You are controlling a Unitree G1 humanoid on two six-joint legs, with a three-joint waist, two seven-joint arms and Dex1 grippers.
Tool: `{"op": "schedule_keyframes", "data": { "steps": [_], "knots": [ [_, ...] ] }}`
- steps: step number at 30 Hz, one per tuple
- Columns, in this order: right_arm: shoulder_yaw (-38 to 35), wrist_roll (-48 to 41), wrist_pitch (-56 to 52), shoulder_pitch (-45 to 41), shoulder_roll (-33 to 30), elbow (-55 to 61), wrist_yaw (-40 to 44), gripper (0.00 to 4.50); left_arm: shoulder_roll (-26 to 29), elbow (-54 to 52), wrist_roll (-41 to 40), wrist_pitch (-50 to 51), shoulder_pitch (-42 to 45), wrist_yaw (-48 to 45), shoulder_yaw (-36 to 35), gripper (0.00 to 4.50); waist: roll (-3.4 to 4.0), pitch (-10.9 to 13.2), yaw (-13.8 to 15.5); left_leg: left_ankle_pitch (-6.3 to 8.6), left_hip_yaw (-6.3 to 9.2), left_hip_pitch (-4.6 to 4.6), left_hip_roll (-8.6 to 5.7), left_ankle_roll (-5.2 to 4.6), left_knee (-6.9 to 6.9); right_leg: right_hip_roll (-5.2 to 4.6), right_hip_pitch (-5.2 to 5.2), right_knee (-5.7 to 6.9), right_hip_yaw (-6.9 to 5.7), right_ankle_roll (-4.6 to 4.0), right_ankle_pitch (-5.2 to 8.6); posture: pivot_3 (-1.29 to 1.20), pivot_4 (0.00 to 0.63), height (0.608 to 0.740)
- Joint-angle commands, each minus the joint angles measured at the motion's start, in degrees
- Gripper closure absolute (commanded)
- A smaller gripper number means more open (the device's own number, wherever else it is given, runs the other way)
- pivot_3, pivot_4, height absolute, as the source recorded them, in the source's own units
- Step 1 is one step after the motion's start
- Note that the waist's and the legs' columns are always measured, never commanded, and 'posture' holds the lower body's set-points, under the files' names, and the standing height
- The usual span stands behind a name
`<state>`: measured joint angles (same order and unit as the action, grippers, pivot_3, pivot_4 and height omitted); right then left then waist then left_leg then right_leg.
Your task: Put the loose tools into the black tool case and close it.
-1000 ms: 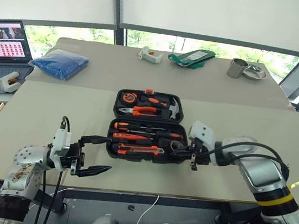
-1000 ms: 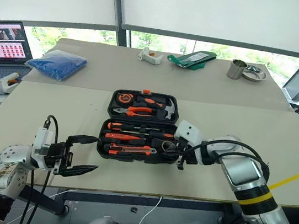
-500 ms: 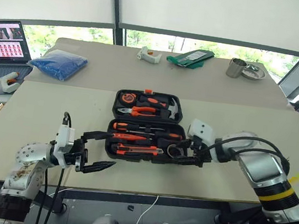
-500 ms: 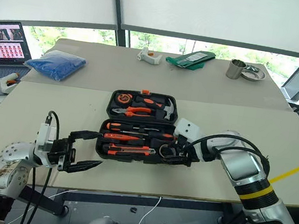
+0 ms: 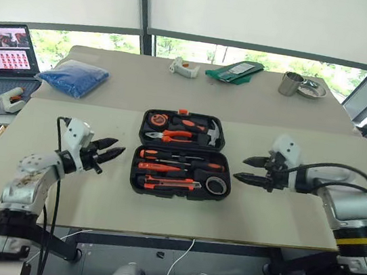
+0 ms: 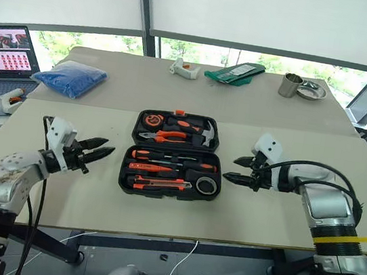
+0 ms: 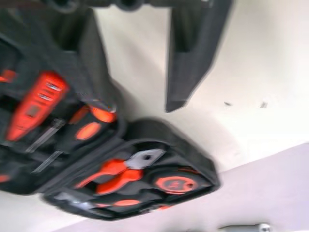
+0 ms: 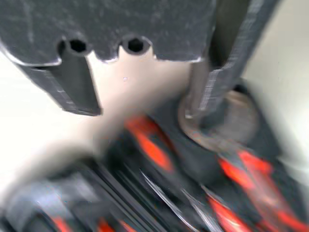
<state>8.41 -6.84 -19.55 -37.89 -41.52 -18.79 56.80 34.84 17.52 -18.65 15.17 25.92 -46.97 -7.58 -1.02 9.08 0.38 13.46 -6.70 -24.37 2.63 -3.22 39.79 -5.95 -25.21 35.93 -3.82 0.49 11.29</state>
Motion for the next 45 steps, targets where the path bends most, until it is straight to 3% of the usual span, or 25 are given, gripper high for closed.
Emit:
{"op": "schedule_keyframes", "data": {
  "steps": [1, 5, 10, 16, 22, 29, 38, 40, 41, 43, 45],
  "knots": [
    [1.2, 5.2, 9.9, -5.6, 2.6, -8.4, -4.2, 3.1, -0.9, 4.3, 2.9, 0.5, 4.8, 0.5, 2.9, 4.4, -0.01, 0.0, -0.4, -0.01, -0.01, 0.0, -0.03, 0.02, 0.0, 0.06, 0.01, 0.01, 0.02, 0.0, 0.0, 0.0, 0.15, 0.74],
    [3.8, 9.7, 20.0, -12.9, 7.6, -23.5, -5.9, 4.47, -2.0, 12.2, 6.1, 0.4, 10.3, -1.7, 6.9, 4.5, -0.04, 0.0, -1.2, -0.1, -0.09, 0.0, 0.04, 0.16, -0.05, 0.25, 0.01, 0.0, 0.06, -0.01, -0.01, 0.0, 0.15, 0.74],
    [4.6, 11.0, 26.2, -19.1, 13.4, -35.4, -3.0, 4.47, -3.1, 16.7, 7.1, -0.1, 13.9, -3.8, 8.0, 4.5, -0.03, 0.0, -1.4, -0.16, -0.22, 0.0, 0.13, 0.27, -0.14, 0.36, -0.02, 0.03, 0.05, -0.03, -0.01, 0.0, 0.15, 0.74],
    [3.7, 10.5, 29.9, -20.9, 16.4, -39.1, 1.3, 4.47, -5.0, 15.6, 5.4, -1.1, 13.8, -7.1, 7.0, 4.5, -0.01, 0.1, -1.2, -0.17, -0.23, -0.03, 0.16, 0.28, -0.1, 0.29, -0.01, 0.03, 0.05, -0.04, -0.02, 0.0, 0.15, 0.74],
    [3.0, 8.2, 24.7, -13.2, 13.8, -27.1, 7.6, 4.47, -3.3, 3.9, 3.3, 2.6, 8.3, -15.5, 9.3, 4.5, -0.01, 0.1, -1.0, -0.18, -0.14, -0.05, 0.19, 0.39, -0.12, 0.26, 0.03, 0.06, 0.02, -0.01, -0.01, 0.0, 0.15, 0.74],
    [1.2, 4.8, 7.9, 0.5, 8.6, -3.0, 8.9, 4.47, -2.8, -8.9, 1.3, 9.7, 0.2, -12.3, 7.2, 4.5, 0.0, 0.1, -0.6, -0.11, 0.01, -0.12, 0.14, 0.38, -0.1, 0.16, 0.08, 0.04, 0.04, 0.11, 0.04, 0.0, 0.15, 0.74],
    [-1.8, 2.1, -0.6, 6.0, 5.9, 8.8, 6.3, 4.47, 0.4, -11.6, 0.1, 15.1, -4.2, -10.9, 4.7, 4.5, -0.01, 0.1, -1.0, 0.09, 0.08, 0.13, 0.18, 0.13, -0.09, 0.21, 0.1, 0.07, 0.07, 0.03, 0.08, 0.0, 0.15, 0.74],
    [-2.8, 0.5, -4.3, 6.0, 3.6, 10.7, 8.1, 4.5, 1.6, -11.2, -0.1, 14.2, -3.8, -10.8, 3.4, 3.9, -0.01, 0.1, -0.9, 0.04, 0.09, 0.13, 0.18, 0.18, -0.08, 0.23, 0.07, 0.08, 0.09, 0.03, 0.08, 0.0, 0.15, 0.74],
    [-3.5, -0.2, -4.9, 6.0, 2.2, 11.9, 8.9, 3.91, 3.0, -11.3, -0.3, 16.7, -3.3, -10.3, 3.0, 3.62, -0.02, 0.1, -0.8, 0.03, 0.12, 0.12, 0.19, 0.19, -0.07, 0.24, 0.07, 0.09, 0.08, 0.02, 0.08, 0.0, 0.15, 0.74],
    [-4.7, -1.7, -6.6, 5.9, 0.5, 13.6, 8.9, 3.35, 5.5, -11.7, -0.3, 21.4, -2.5, -9.4, 2.9, 2.85, -0.02, 0.1, -0.9, 0.03, 0.13, 0.1, 0.19, 0.18, -0.05, 0.23, 0.06, 0.09, 0.09, -0.01, 0.06, 0.0, 0.15, 0.74],
    [-6.5, -3.8, -15.9, 4.9, -0.5, 17.0, 6.6, 2.64, 7.5, -12.0, -3.1, 28.0, -0.7, -10.0, 2.1, 2.1, -0.03, 0.1, -1.0, 0.03, 0.13, 0.1, 0.19, 0.18, -0.06, 0.23, 0.04, 0.08, 0.1, -0.01, 0.06, 0.0, 0.15, 0.74]
  ]
}}
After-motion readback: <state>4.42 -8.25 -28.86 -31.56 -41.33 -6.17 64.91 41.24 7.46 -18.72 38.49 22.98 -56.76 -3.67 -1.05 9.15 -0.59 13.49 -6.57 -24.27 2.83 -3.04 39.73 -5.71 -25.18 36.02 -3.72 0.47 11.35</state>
